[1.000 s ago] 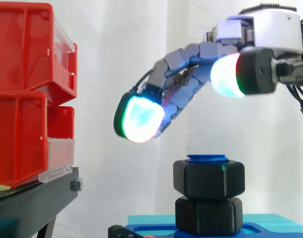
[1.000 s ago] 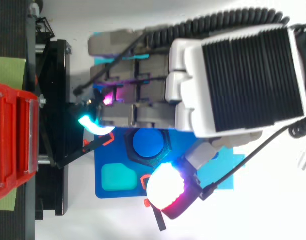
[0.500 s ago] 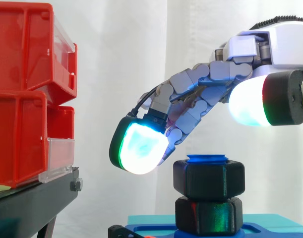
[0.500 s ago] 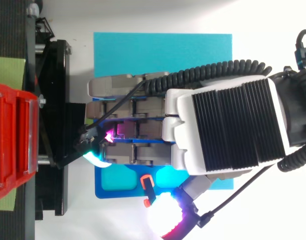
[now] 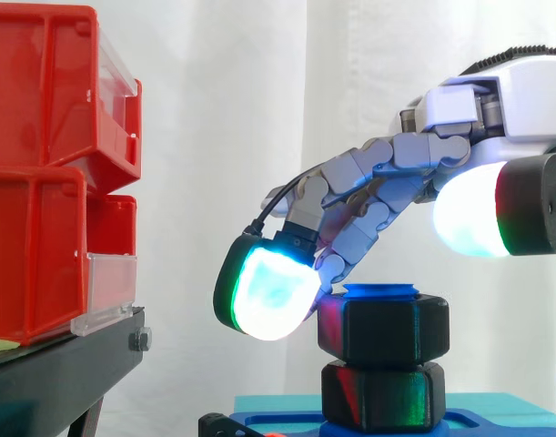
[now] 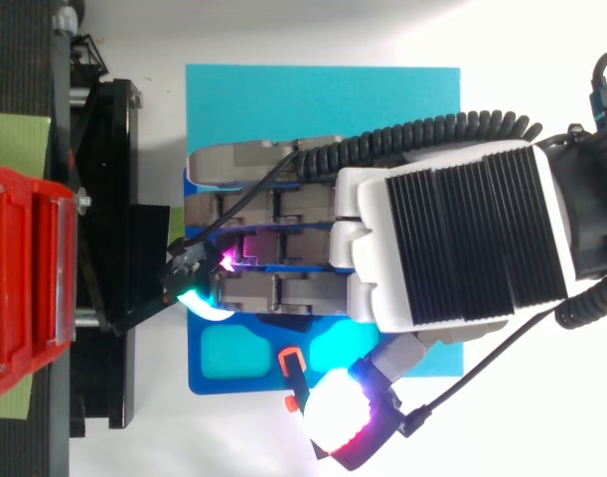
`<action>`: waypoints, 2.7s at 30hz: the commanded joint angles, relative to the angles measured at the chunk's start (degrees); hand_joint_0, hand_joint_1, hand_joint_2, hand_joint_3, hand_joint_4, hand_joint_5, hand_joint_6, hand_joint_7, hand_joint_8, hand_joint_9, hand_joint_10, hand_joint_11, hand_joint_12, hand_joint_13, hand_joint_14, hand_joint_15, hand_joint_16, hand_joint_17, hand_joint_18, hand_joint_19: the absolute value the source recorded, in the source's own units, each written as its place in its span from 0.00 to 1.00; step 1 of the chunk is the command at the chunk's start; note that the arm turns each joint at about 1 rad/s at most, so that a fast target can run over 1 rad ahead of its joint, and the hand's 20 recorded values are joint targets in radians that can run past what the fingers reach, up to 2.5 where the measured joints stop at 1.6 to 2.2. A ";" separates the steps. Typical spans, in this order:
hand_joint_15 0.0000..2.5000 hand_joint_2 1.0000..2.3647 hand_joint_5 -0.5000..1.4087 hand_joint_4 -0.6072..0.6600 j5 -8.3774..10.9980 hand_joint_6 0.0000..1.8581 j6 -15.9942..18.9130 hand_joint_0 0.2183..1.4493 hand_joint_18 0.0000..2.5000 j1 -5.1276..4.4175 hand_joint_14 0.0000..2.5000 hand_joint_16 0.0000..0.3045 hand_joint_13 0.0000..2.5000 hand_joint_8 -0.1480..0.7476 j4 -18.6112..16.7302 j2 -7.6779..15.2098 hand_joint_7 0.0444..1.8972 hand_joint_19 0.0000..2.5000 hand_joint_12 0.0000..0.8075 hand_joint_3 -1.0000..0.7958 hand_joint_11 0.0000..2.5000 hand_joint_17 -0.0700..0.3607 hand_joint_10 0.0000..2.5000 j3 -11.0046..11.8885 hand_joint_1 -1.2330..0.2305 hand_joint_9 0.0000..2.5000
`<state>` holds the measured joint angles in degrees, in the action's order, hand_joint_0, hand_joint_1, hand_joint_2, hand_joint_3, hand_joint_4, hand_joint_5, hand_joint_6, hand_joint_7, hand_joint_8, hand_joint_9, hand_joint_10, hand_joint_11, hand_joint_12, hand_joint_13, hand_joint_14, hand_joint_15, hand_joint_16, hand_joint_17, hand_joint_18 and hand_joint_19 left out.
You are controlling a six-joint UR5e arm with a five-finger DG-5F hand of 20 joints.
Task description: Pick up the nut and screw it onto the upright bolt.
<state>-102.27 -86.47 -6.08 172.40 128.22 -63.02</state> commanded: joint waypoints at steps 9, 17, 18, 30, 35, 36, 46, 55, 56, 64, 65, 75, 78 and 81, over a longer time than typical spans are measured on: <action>0.00 0.00 0.21 0.68 -0.57 0.27 -1.24 0.25 0.02 1.15 0.00 0.08 0.19 0.44 0.22 0.01 0.51 0.00 0.33 0.28 0.00 0.28 0.00 0.00 0.72 0.26; 0.00 0.00 0.23 0.63 -2.06 0.27 -1.94 0.26 0.05 2.30 0.00 0.07 0.22 0.45 0.22 -0.08 0.64 0.00 0.30 0.28 0.00 0.27 0.00 0.00 0.71 0.30; 0.00 0.00 0.23 0.62 -2.23 0.27 -2.03 0.26 0.06 2.38 0.00 0.07 0.22 0.45 0.22 -0.08 0.65 0.00 0.30 0.28 0.00 0.27 0.00 0.09 0.71 0.30; 0.00 0.00 0.24 0.60 -3.64 0.28 -3.00 0.27 0.08 4.14 0.00 0.06 0.24 0.46 0.84 -0.08 0.77 0.00 0.29 0.28 0.00 0.26 0.00 1.58 0.71 0.34; 0.00 0.00 0.23 0.59 -4.52 0.31 -3.00 0.27 0.09 4.93 0.00 0.06 0.25 0.47 1.10 -0.08 0.74 0.00 0.29 0.28 0.00 0.26 0.00 2.64 0.71 0.36; 0.00 0.00 0.24 0.59 -4.61 0.28 -3.00 0.27 0.09 4.93 0.00 0.06 0.25 0.47 1.10 -0.08 0.76 0.00 0.29 0.28 0.00 0.26 0.00 2.90 0.71 0.36; 0.00 0.00 0.20 0.65 -4.26 0.27 -3.00 0.26 0.07 4.58 0.00 0.07 0.23 0.44 -0.22 0.01 0.44 0.00 0.32 0.28 0.00 0.28 0.00 4.13 0.71 0.32; 0.00 0.00 0.18 0.61 -3.20 0.27 -1.94 0.25 0.00 3.09 0.00 0.09 0.16 0.42 -0.57 0.01 0.39 0.00 0.36 0.28 0.00 0.31 0.00 4.04 0.70 0.23; 0.00 0.00 0.18 0.61 -3.11 0.27 -1.77 0.25 0.00 3.00 0.00 0.09 0.15 0.42 -0.66 -0.08 0.39 0.00 0.36 0.28 0.00 0.31 0.00 4.13 0.70 0.23; 0.00 0.00 0.17 0.60 -1.18 0.27 -0.98 0.25 0.00 1.15 0.00 0.10 0.14 0.42 -1.89 0.10 0.38 0.00 0.38 0.28 0.00 0.32 0.00 2.29 0.70 0.21; 0.00 0.00 0.17 0.60 -1.09 0.27 -0.80 0.25 0.00 1.07 0.00 0.10 0.14 0.42 -1.98 0.10 0.37 0.00 0.38 0.28 0.00 0.32 0.00 2.20 0.71 0.21; 0.00 0.00 0.17 0.60 -1.36 0.27 -0.63 0.24 0.00 0.36 0.00 0.10 0.13 0.42 -3.03 0.19 0.37 0.00 0.38 0.28 0.00 0.33 0.00 1.23 0.73 0.20; 0.00 0.00 0.17 0.61 -1.53 0.27 -0.63 0.24 0.00 0.36 0.00 0.10 0.13 0.42 -3.47 0.10 0.37 0.00 0.38 0.28 0.00 0.33 0.00 1.14 0.73 0.20; 0.00 0.00 0.17 0.61 -1.53 0.27 -0.63 0.24 0.00 0.36 0.00 0.10 0.13 0.42 -3.47 0.19 0.37 0.00 0.38 0.28 0.00 0.33 0.00 1.14 0.73 0.20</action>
<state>-103.73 -87.10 -5.70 169.05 128.36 -61.85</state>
